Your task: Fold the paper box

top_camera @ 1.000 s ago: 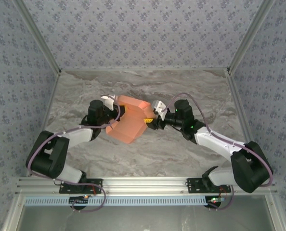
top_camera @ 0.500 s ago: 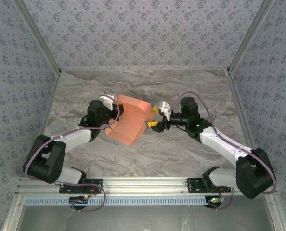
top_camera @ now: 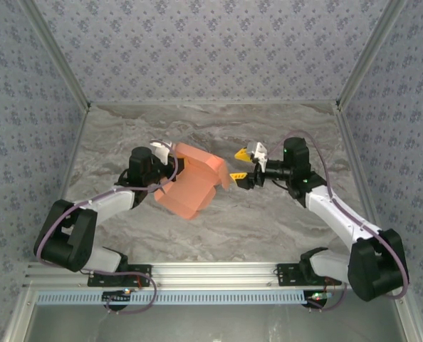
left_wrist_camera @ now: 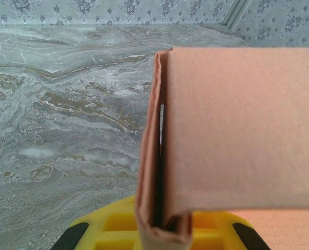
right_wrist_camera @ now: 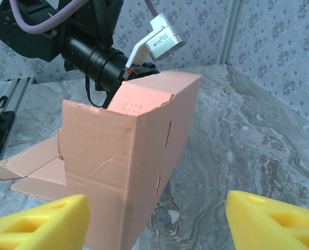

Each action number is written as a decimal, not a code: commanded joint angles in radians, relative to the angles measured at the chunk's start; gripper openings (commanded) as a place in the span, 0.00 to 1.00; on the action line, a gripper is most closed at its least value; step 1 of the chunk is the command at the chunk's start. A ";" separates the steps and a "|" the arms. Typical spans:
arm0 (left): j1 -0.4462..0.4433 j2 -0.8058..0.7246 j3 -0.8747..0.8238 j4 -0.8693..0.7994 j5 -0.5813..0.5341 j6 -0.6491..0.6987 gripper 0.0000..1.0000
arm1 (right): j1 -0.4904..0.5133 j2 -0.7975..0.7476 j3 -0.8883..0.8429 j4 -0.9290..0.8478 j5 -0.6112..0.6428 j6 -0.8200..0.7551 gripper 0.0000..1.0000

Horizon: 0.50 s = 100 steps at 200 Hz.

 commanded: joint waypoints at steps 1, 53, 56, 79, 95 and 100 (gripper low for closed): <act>0.007 0.007 0.041 -0.001 0.037 0.015 0.00 | 0.055 0.039 0.036 -0.013 -0.007 0.016 0.70; 0.006 0.013 0.047 -0.002 0.028 -0.008 0.00 | 0.166 0.133 0.058 0.091 0.176 0.042 0.51; 0.006 0.013 0.047 0.000 0.029 -0.010 0.00 | 0.172 0.137 0.056 0.107 0.206 0.051 0.51; 0.005 0.011 0.046 0.000 0.009 -0.020 0.00 | 0.222 0.168 0.027 0.240 0.367 0.097 0.50; 0.005 0.011 0.047 -0.008 -0.019 -0.026 0.00 | 0.259 0.191 0.027 0.273 0.448 0.107 0.49; 0.005 0.011 0.047 -0.013 -0.031 -0.029 0.00 | 0.270 0.198 0.026 0.283 0.472 0.107 0.49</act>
